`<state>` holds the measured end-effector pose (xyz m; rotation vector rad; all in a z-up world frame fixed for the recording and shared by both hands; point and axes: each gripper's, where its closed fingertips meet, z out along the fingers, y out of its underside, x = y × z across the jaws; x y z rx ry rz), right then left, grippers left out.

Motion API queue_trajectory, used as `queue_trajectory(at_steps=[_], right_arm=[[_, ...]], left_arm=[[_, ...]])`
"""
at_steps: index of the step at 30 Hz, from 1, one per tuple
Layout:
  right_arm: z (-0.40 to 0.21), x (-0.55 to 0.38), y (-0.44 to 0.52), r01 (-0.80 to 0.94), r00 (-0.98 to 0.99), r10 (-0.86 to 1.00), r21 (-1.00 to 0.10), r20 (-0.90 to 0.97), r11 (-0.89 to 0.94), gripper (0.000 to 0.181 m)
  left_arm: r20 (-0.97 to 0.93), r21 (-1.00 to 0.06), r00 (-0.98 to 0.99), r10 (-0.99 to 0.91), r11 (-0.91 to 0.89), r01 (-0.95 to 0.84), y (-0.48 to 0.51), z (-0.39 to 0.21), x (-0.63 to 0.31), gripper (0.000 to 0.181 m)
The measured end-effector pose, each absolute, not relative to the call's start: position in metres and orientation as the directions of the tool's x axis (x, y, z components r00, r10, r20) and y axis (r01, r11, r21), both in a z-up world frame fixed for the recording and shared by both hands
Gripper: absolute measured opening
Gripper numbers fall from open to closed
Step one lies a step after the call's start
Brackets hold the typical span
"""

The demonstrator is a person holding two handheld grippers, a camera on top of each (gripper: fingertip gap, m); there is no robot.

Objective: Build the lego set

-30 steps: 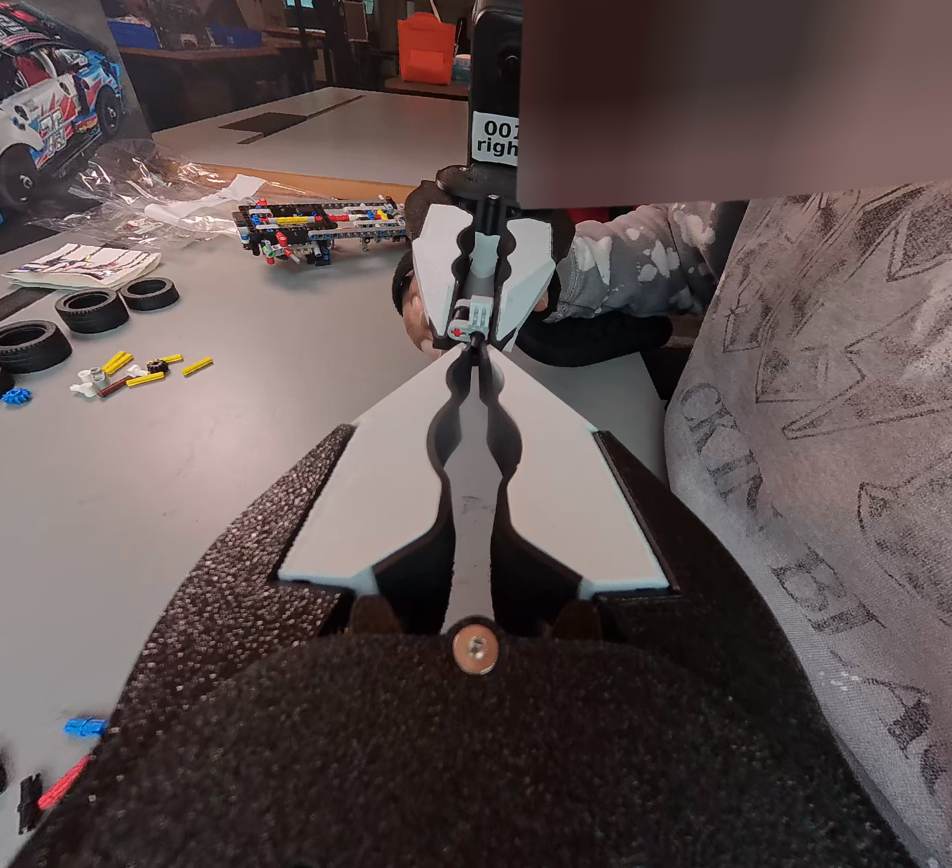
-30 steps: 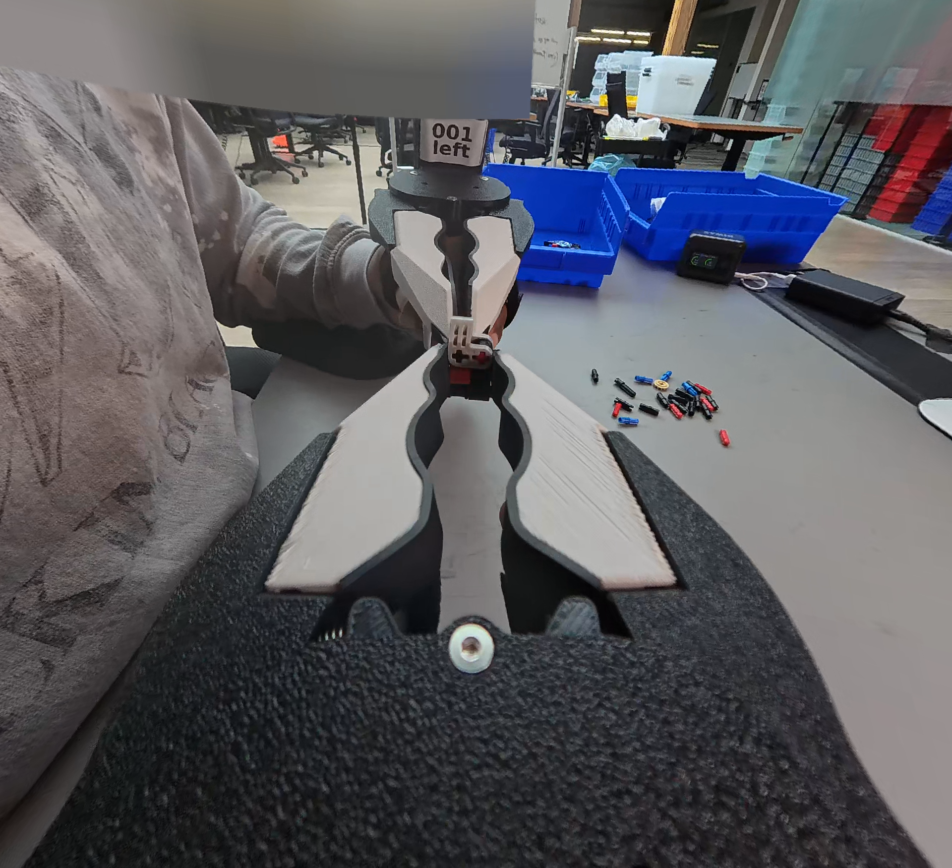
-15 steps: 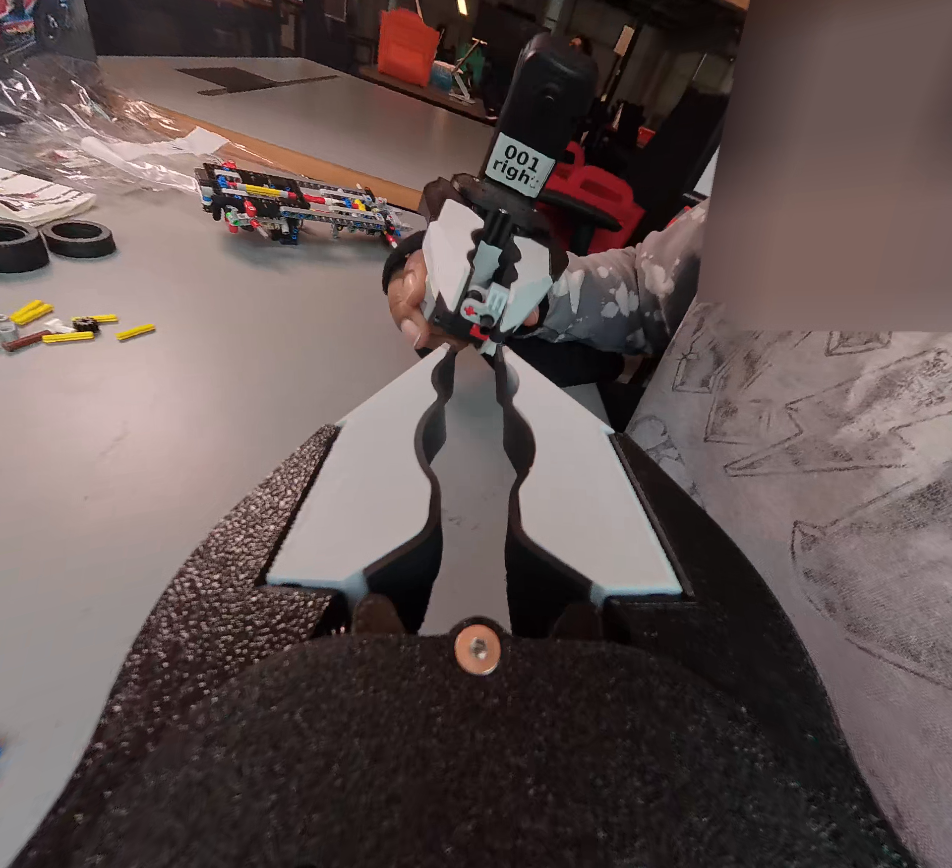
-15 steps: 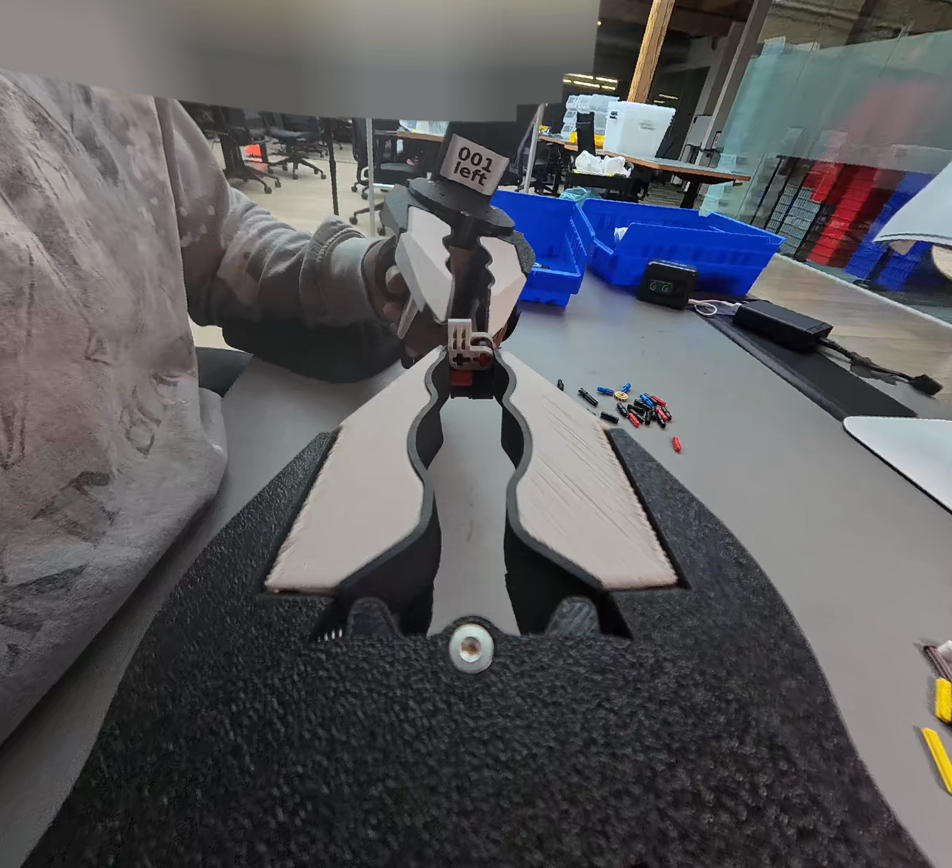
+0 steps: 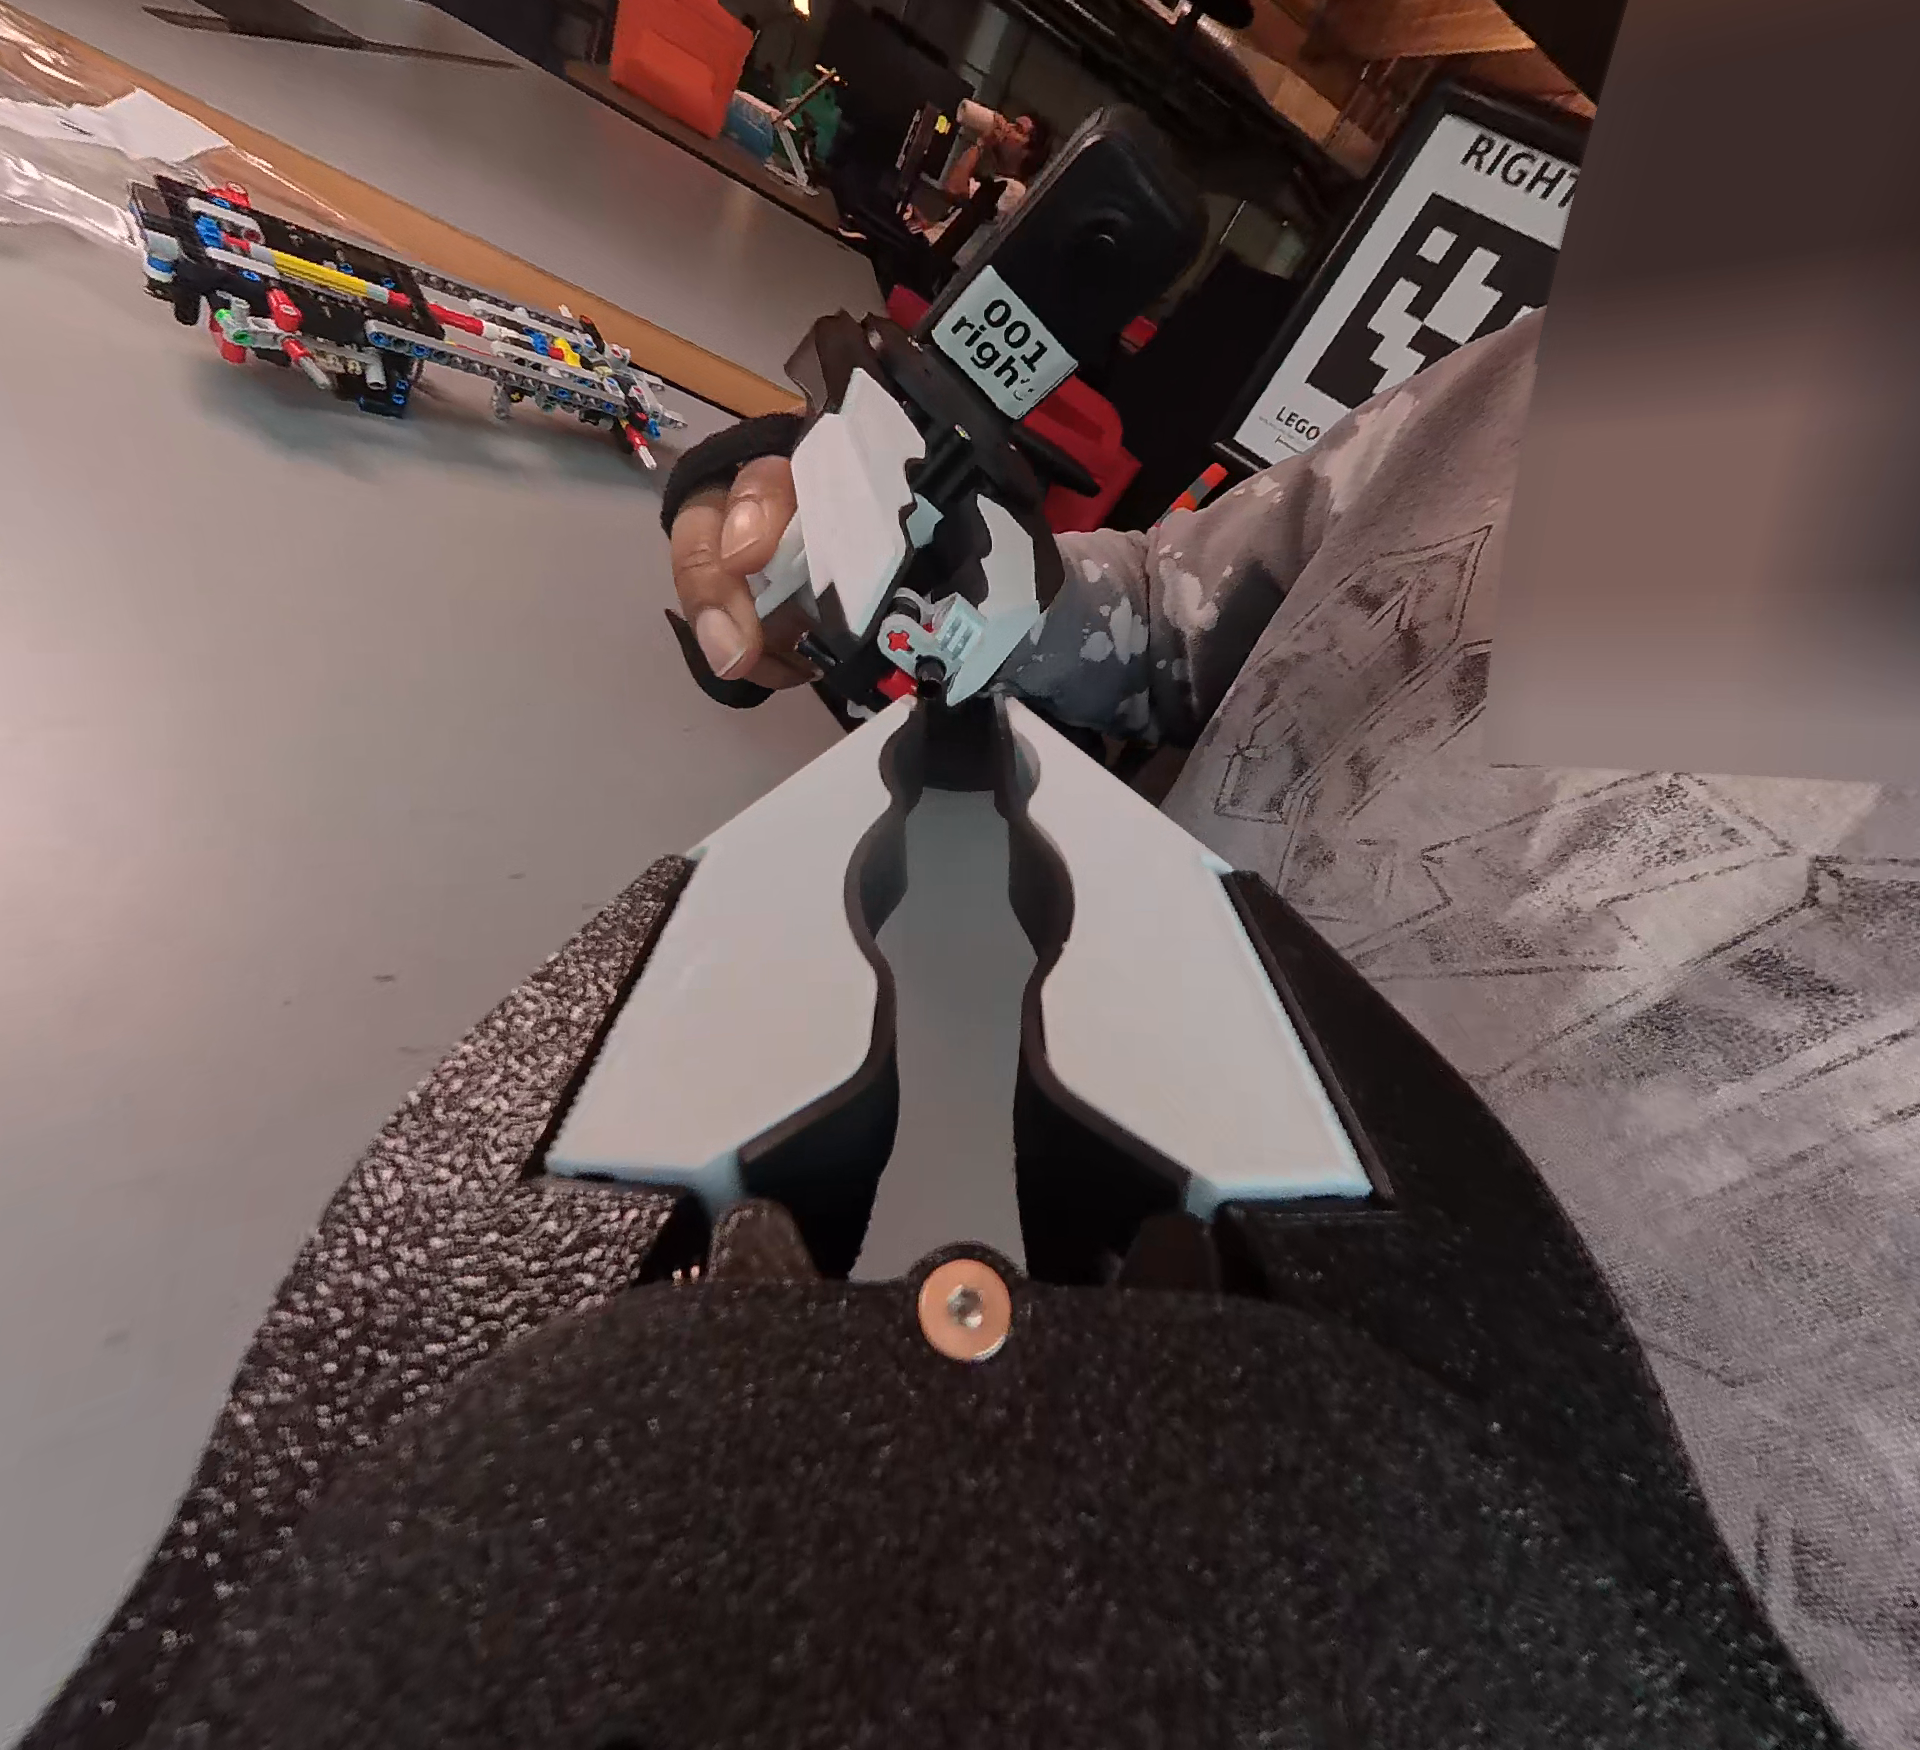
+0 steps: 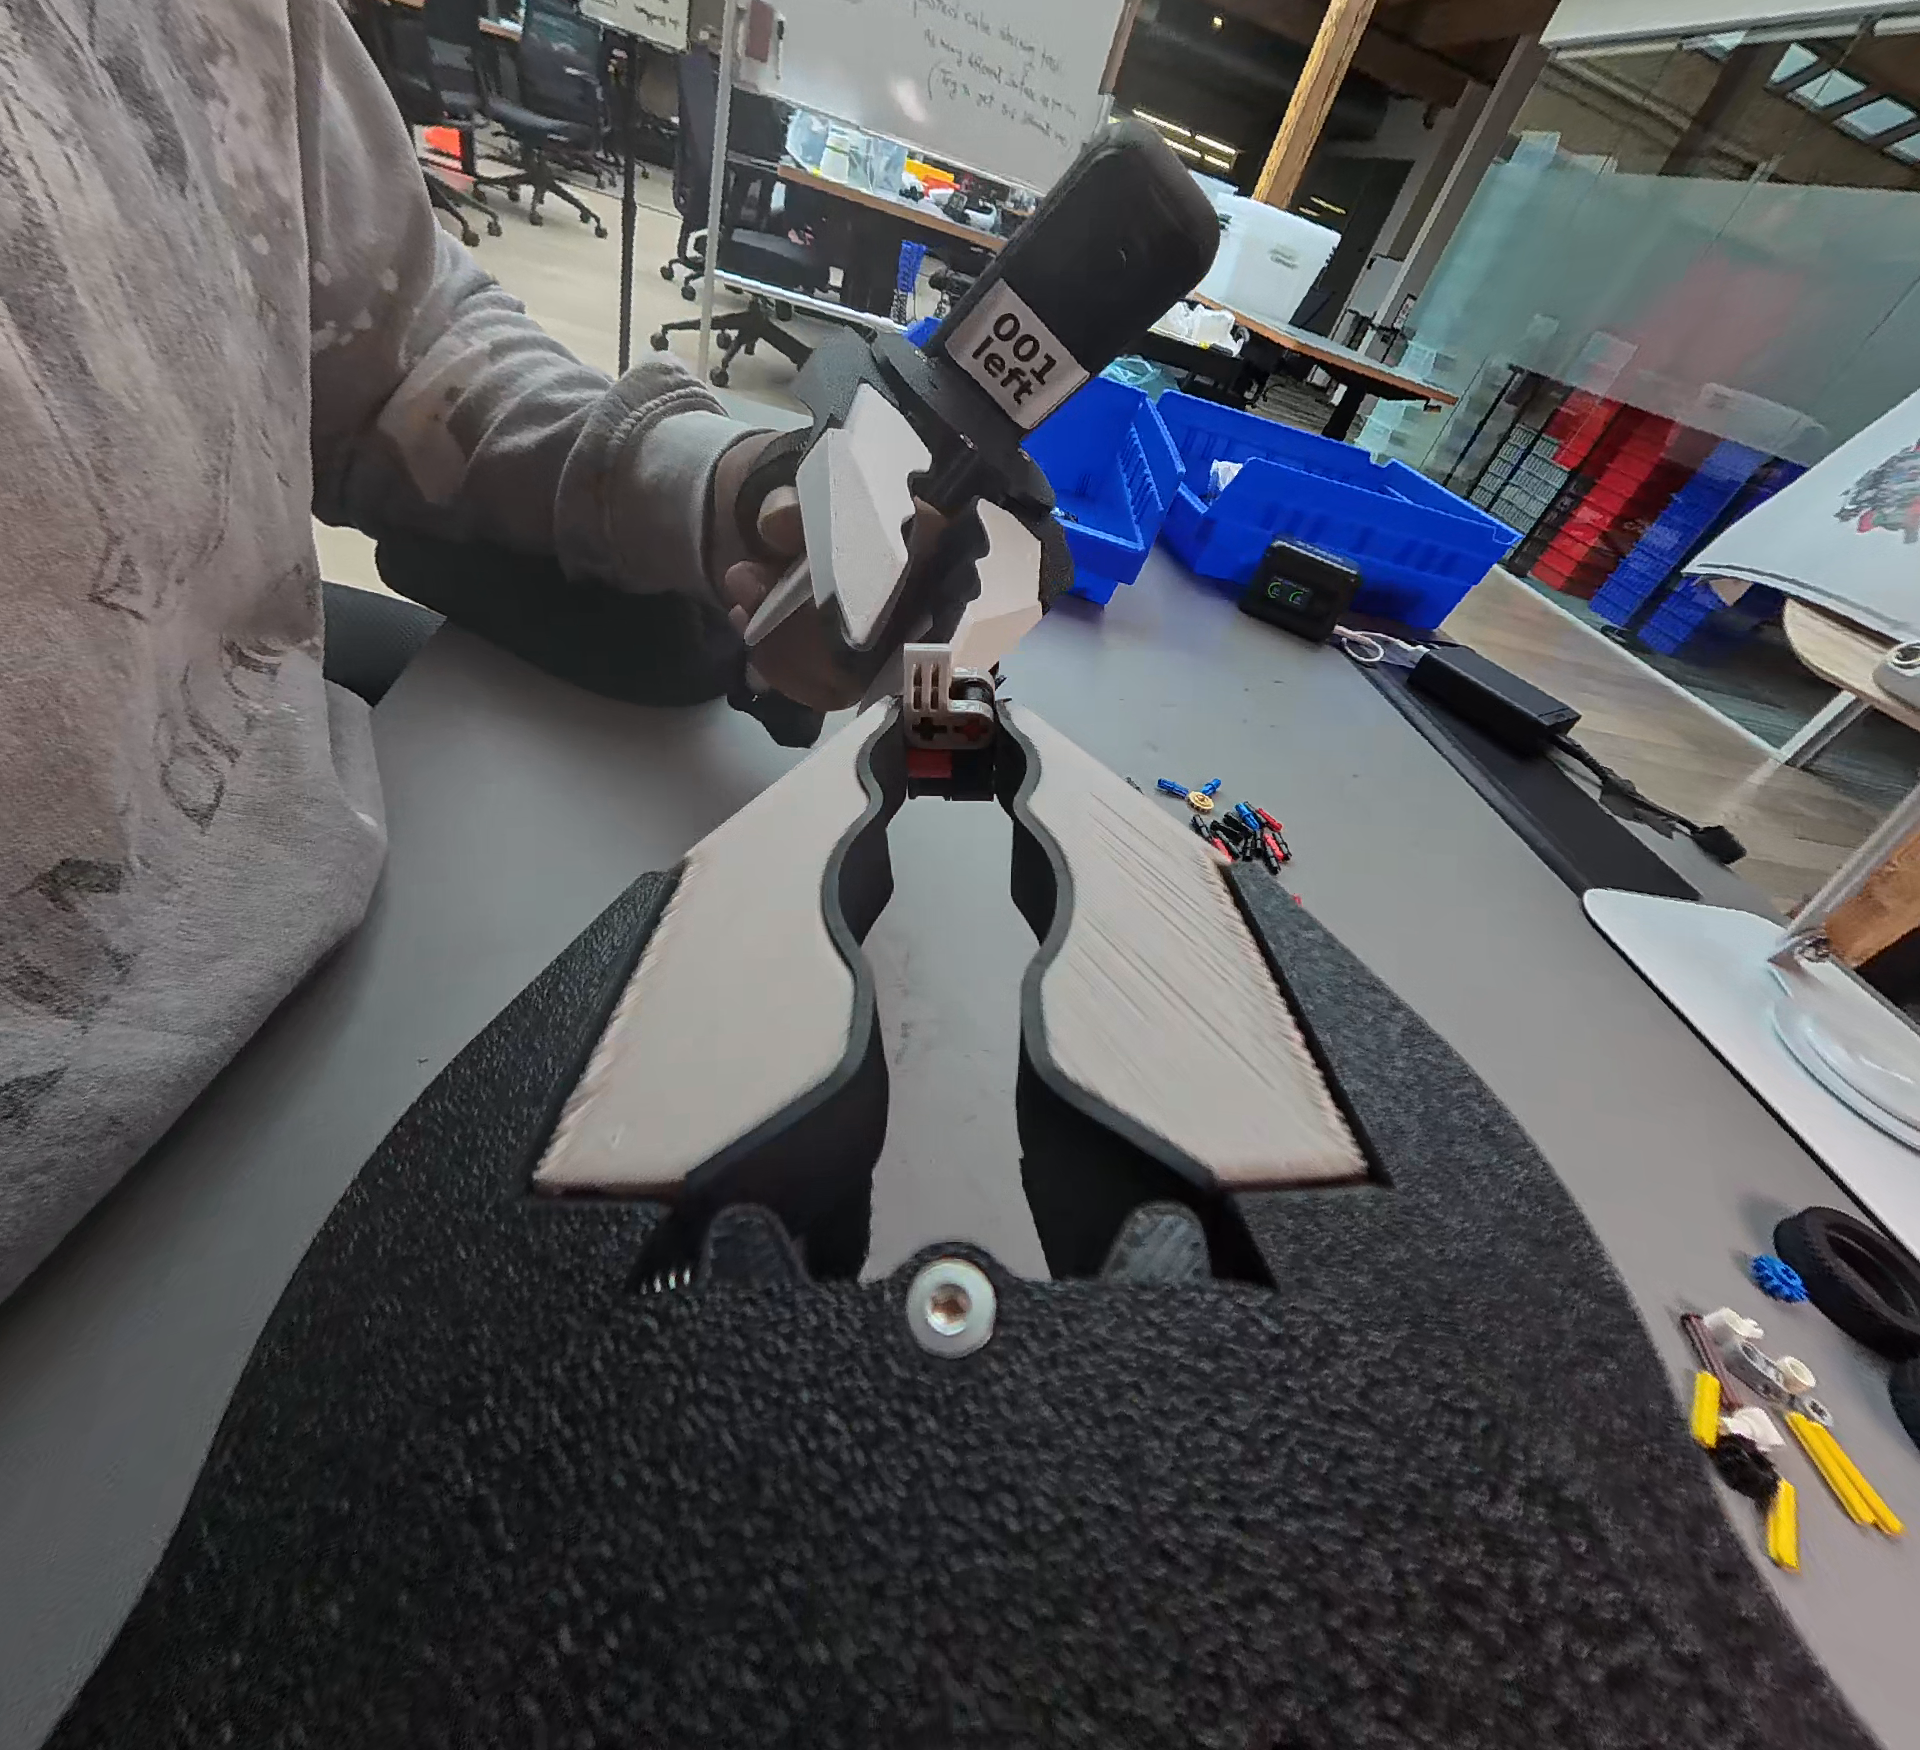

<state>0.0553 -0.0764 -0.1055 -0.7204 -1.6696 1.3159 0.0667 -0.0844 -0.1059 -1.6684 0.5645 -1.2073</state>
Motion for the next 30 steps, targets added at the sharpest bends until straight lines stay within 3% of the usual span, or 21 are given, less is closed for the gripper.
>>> queue_trajectory(at_steps=[25,30], right_arm=[[-0.115,0.05,-0.078,-0.051,-0.398,0.826,-0.908,0.4,0.415,0.015],[-0.113,0.048,-0.077,-0.028,-0.439,0.866,-0.967,0.24,0.254,0.014]], left_arm=[[0.474,-0.879,0.436,-0.765,-0.437,0.19,-0.078,-0.111,0.06,0.003],[0.379,-0.921,0.502,-0.778,-0.368,0.127,-0.077,-0.109,0.056,0.002]])
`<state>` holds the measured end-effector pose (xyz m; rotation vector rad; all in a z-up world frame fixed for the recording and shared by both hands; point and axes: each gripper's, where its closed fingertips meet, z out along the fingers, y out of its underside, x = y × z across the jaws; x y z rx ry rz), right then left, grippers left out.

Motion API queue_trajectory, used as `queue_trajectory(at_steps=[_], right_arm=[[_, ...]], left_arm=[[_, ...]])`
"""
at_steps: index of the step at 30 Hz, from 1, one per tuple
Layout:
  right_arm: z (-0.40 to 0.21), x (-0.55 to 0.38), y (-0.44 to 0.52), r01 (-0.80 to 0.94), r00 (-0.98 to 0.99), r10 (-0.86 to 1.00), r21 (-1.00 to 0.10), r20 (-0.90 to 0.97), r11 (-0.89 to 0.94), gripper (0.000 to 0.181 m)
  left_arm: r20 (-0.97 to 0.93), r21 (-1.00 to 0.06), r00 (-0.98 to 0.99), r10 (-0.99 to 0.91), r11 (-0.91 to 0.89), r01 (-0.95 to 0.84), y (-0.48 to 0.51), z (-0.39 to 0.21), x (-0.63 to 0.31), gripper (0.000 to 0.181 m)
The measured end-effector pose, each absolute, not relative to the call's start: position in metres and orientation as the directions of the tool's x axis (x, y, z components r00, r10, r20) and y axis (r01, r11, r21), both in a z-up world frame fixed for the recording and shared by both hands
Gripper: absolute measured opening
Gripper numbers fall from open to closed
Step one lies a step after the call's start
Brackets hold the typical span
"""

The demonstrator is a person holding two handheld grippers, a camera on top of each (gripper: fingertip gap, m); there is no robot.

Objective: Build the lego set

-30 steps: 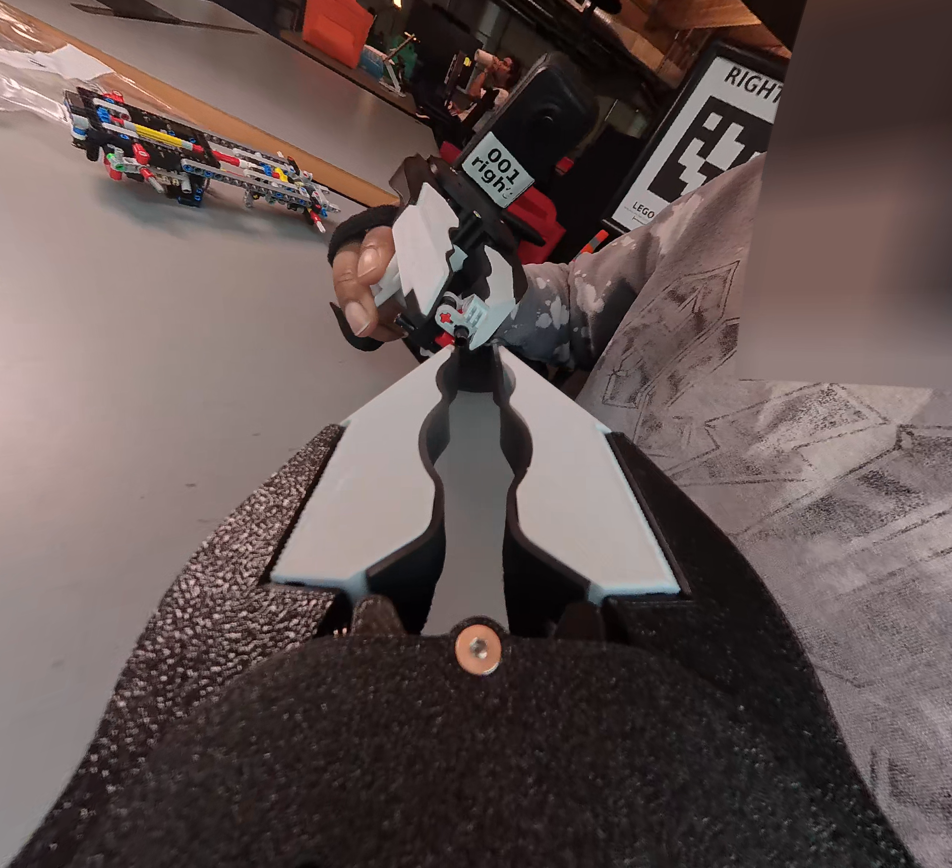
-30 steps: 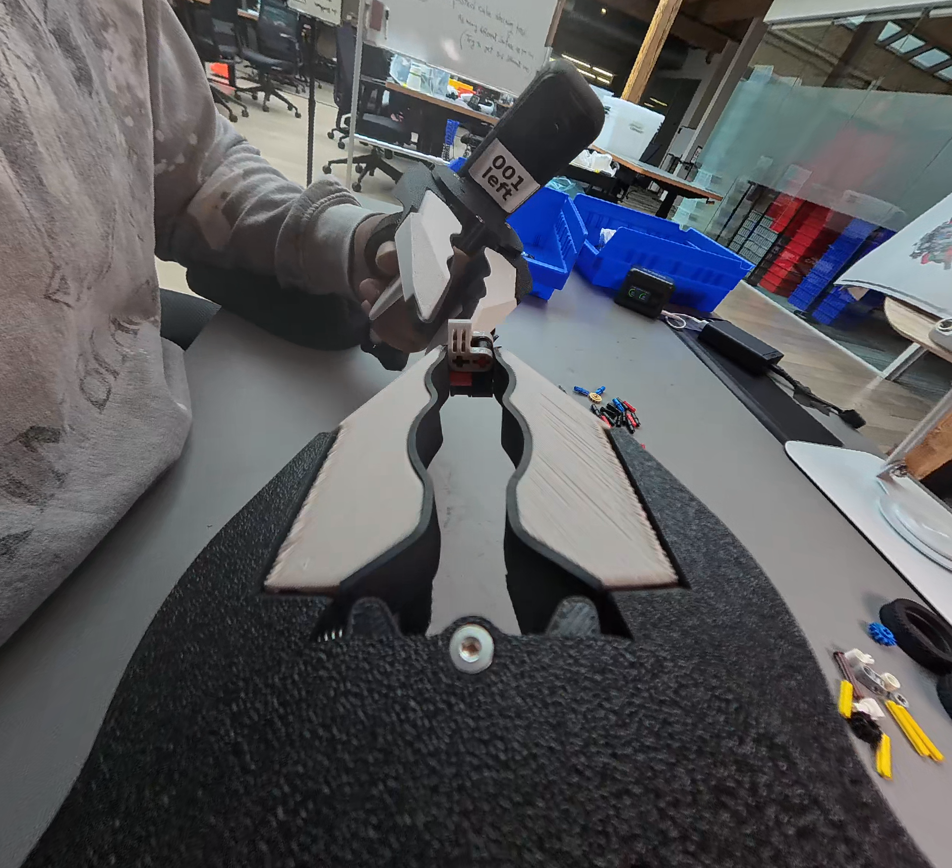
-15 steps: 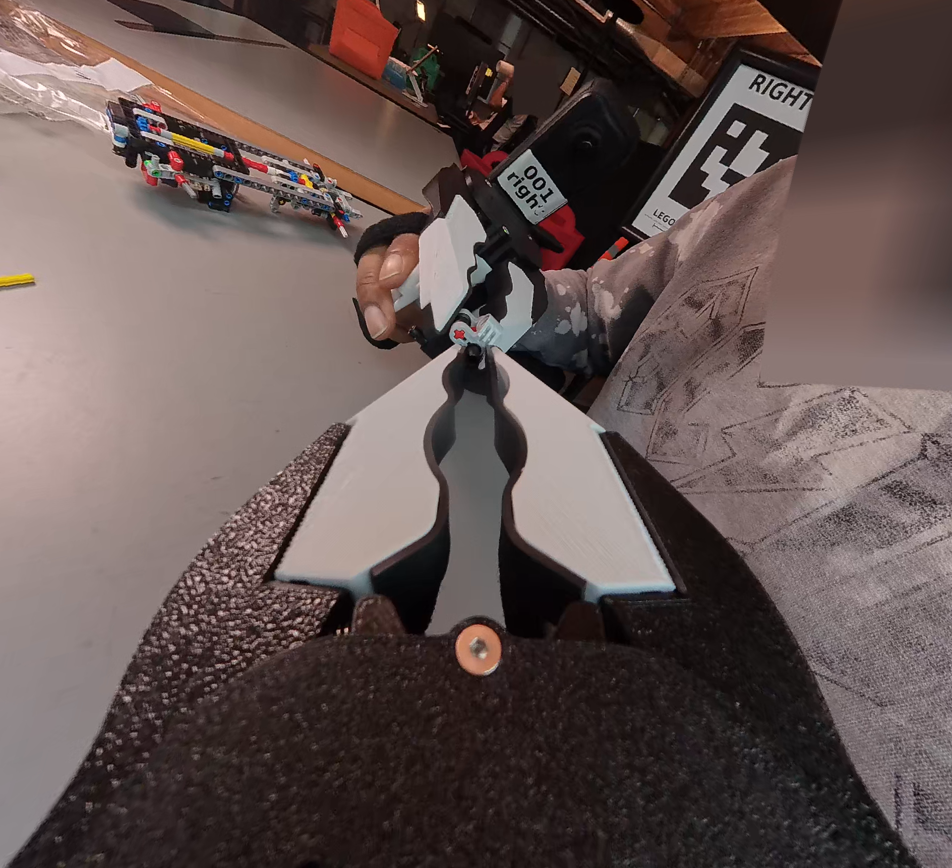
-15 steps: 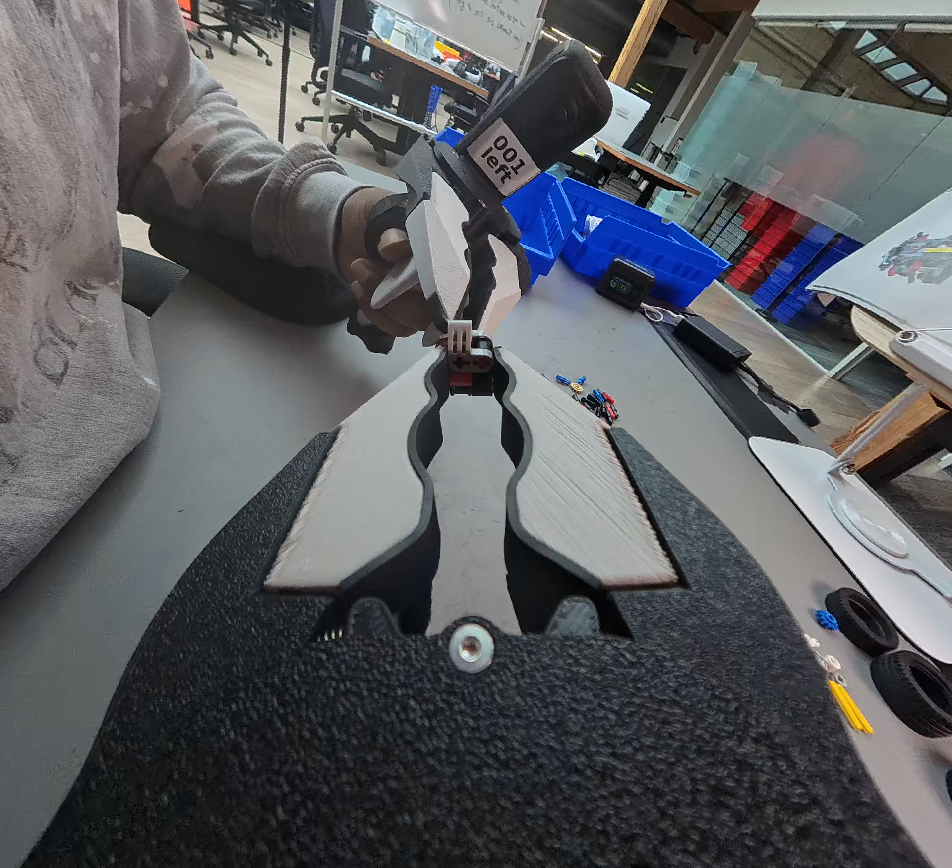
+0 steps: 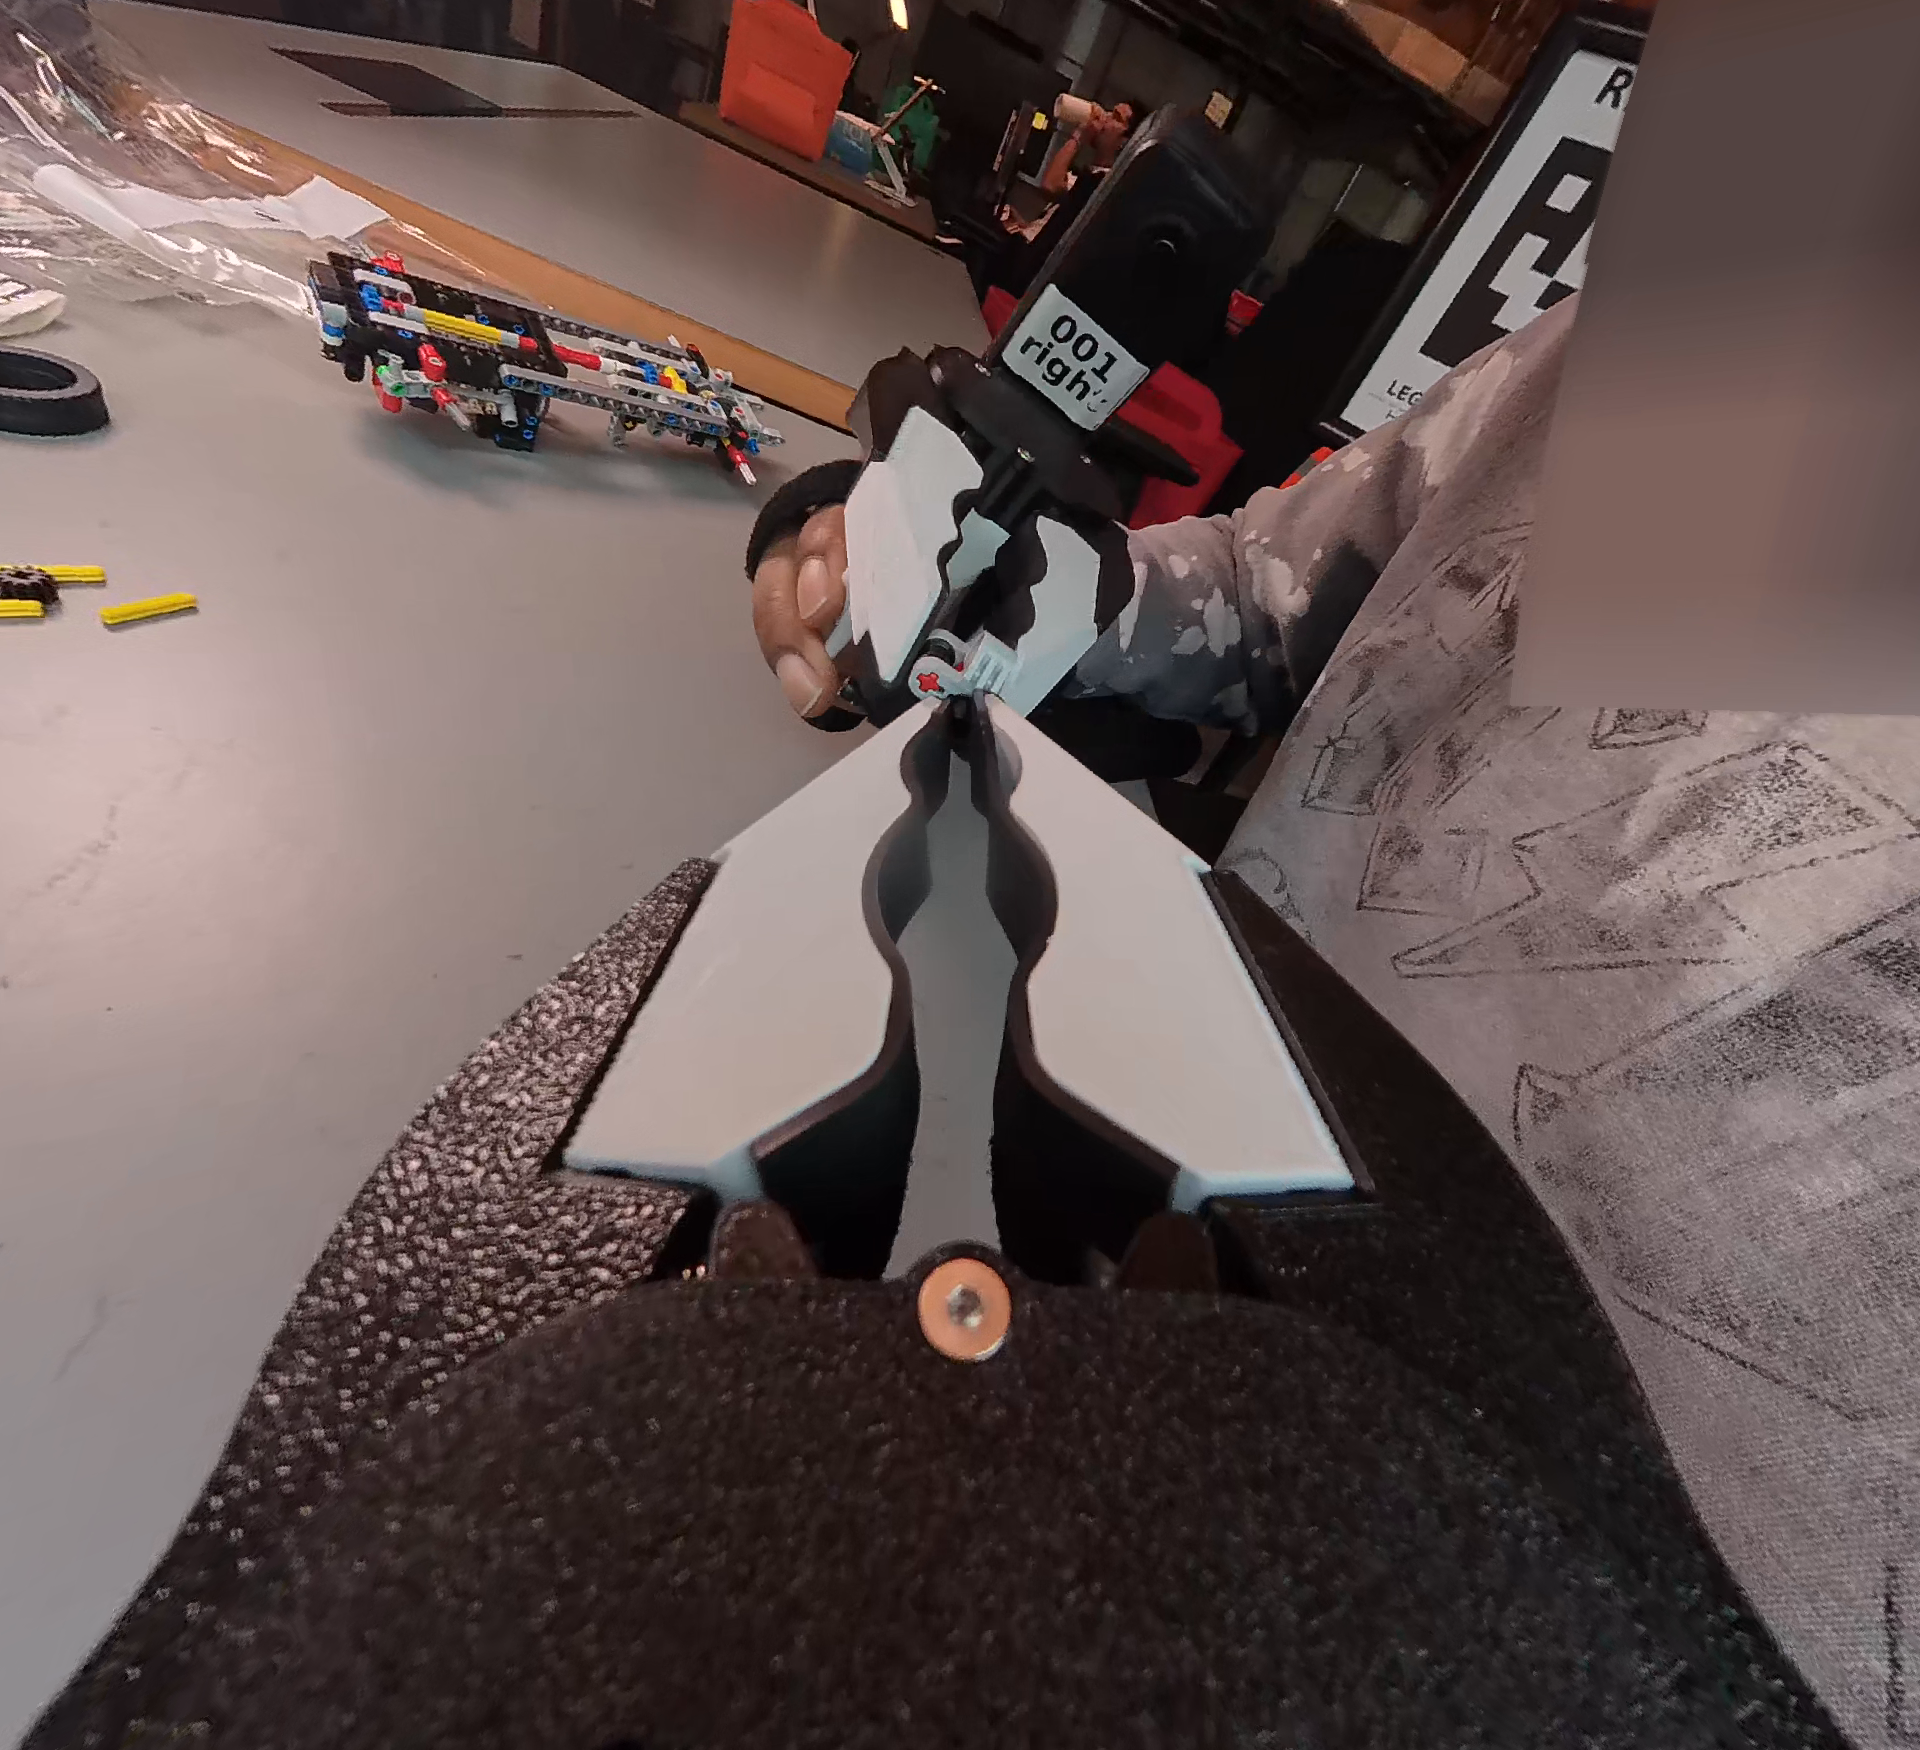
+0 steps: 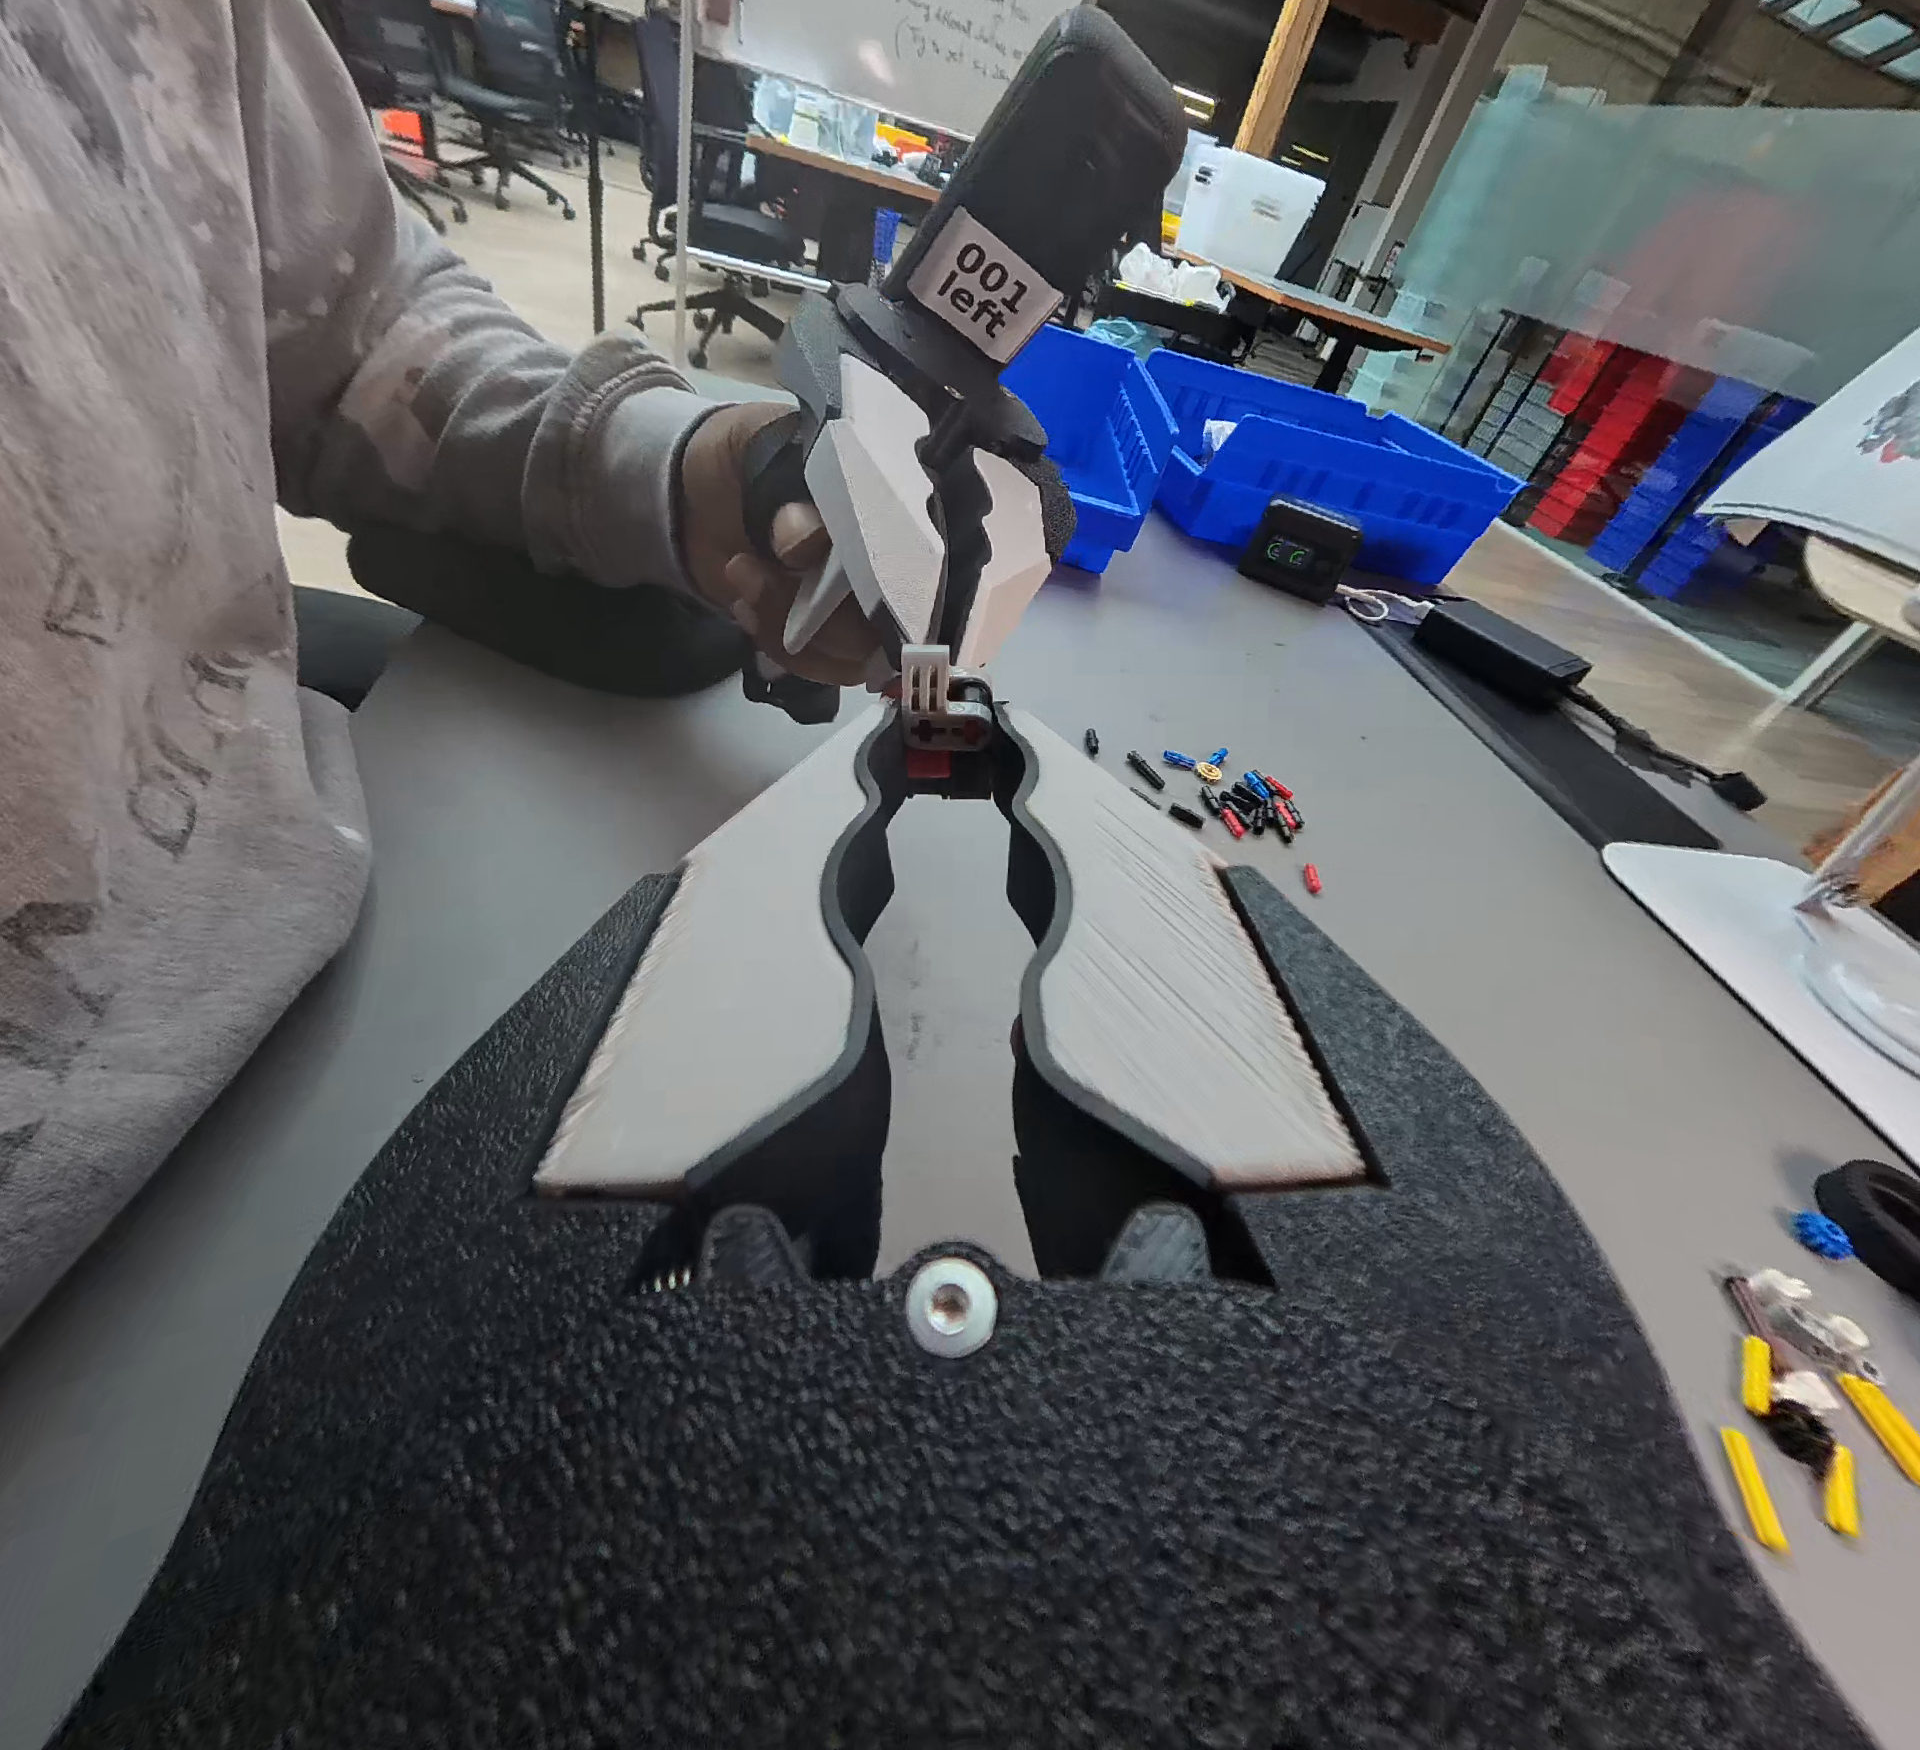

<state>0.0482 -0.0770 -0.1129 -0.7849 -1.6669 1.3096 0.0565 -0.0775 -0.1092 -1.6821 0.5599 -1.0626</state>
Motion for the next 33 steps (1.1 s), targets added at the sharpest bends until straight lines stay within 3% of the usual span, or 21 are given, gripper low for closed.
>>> queue_trajectory(at_steps=[14,16,21,24,28,33], right_arm=[[-0.111,0.052,-0.078,0.027,-0.505,0.86,-0.996,0.064,0.09,0.014],[-0.082,0.072,-0.025,-0.056,-0.408,0.91,-0.994,-0.066,-0.097,0.012],[-0.107,0.05,-0.068,-0.007,-0.486,0.873,-0.999,0.046,0.049,0.014],[-0.101,0.05,-0.063,-0.001,-0.507,0.862,-1.0,-0.019,-0.022,0.014],[-0.108,0.05,-0.072,0.045,-0.525,0.846,-0.995,-0.098,-0.087,0.014],[-0.109,0.047,-0.075,0.166,-0.568,0.755,-0.944,-0.329,-0.286,0.014]], left_arm=[[0.296,-0.943,0.532,-0.793,-0.332,0.03,-0.085,-0.111,0.049,0.0],[0.32,-0.944,0.622,-0.715,-0.299,0.143,-0.083,-0.099,-0.004,0.0],[0.239,-0.952,0.628,-0.741,-0.305,0.003,-0.075,-0.118,0.024,0.0],[0.252,-0.96,0.593,-0.765,-0.276,0.051,-0.073,-0.103,0.034,0.016],[0.179,-0.975,0.611,-0.771,-0.224,0.003,-0.072,-0.101,0.049,0.014],[0.096,-0.979,0.636,-0.765,-0.187,-0.078,-0.072,-0.106,0.054,0.004]])
